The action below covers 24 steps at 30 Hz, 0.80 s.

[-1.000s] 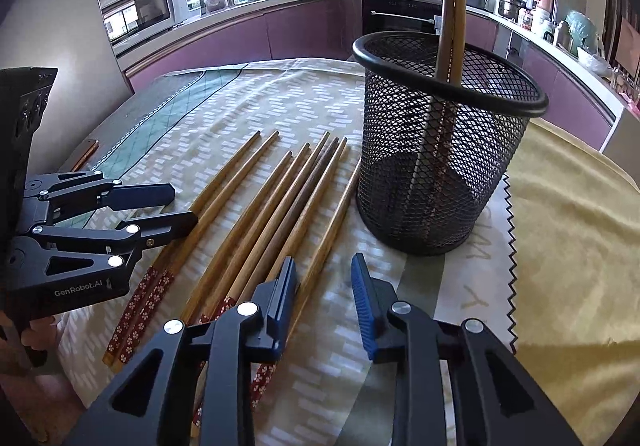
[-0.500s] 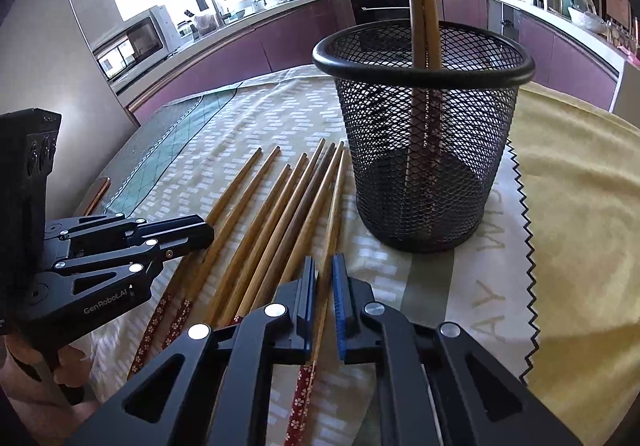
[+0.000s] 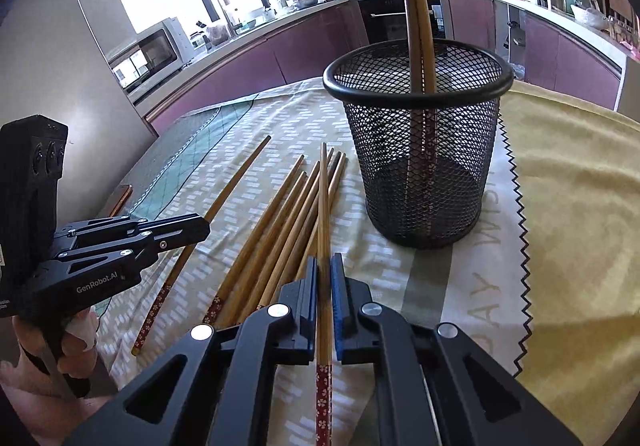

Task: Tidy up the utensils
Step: 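Raise the chopstick upright with the right gripper into the mesh cup while the left gripper inserts its own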

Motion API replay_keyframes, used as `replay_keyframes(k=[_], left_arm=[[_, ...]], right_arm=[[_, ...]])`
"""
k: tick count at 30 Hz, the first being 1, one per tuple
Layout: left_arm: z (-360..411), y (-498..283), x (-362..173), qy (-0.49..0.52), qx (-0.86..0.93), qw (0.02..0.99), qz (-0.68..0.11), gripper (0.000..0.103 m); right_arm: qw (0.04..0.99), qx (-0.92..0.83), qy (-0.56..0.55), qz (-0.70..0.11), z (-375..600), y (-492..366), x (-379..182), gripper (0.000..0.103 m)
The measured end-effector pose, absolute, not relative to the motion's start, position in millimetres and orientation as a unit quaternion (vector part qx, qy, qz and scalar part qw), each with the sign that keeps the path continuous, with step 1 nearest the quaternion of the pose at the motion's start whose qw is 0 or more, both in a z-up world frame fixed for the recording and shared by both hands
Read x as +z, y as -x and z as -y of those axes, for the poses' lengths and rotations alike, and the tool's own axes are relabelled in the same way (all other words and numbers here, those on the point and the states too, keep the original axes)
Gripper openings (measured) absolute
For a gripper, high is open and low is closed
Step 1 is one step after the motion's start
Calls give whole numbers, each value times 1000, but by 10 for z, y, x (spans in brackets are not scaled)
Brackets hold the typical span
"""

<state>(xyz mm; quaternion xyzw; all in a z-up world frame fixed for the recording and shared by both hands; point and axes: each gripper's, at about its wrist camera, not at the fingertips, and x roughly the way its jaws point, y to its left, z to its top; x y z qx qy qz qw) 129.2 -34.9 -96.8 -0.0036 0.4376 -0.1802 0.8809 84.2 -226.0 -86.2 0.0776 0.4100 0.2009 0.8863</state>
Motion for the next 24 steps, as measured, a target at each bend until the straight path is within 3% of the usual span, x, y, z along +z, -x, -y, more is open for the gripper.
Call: replay_keyframes(k=[24], left_arm=[[268, -891, 62, 53, -288, 896, -333, 8]], right_arm=[[914, 248, -124, -297, 2651, -562, -153, 6]])
